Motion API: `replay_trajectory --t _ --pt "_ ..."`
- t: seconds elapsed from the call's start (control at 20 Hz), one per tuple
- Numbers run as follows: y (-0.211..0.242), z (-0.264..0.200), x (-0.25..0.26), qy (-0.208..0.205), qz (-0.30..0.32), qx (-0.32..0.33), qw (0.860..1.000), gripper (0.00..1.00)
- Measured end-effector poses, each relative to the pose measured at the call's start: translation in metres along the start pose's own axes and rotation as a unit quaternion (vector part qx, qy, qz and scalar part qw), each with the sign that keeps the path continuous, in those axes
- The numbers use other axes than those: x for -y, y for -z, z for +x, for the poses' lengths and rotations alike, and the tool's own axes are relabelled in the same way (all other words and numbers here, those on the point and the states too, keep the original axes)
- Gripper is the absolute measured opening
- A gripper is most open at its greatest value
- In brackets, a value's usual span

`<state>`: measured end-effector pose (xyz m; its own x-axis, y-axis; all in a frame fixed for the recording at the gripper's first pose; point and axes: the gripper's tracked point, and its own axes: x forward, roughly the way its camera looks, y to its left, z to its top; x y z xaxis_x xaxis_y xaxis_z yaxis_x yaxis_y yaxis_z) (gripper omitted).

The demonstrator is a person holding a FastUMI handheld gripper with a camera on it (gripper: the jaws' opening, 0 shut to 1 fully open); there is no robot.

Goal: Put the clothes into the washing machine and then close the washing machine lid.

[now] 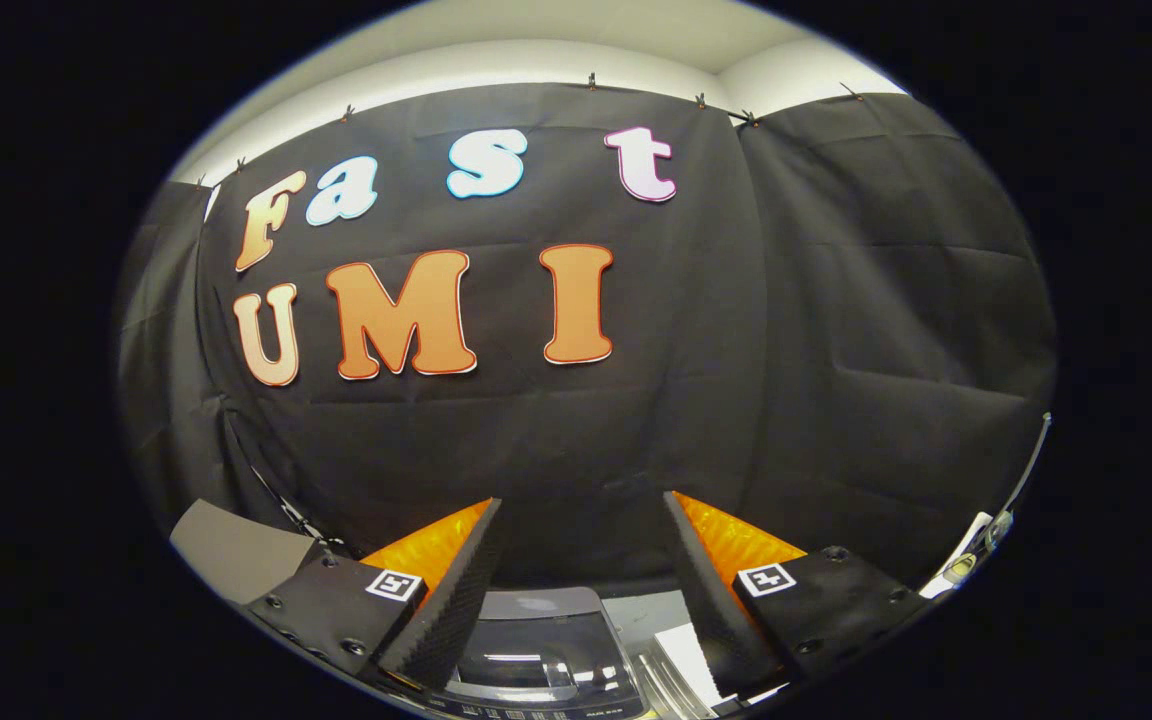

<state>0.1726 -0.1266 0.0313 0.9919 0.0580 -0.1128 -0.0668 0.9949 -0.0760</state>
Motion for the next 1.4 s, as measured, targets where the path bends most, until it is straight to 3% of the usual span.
replay_trajectory --t 0.95,1.4 --pt "0.008 -0.033 -0.075 0.019 0.019 0.025 0.999 0.99" --pt "0.004 -0.033 -0.078 0.023 0.012 0.021 0.999 0.99"
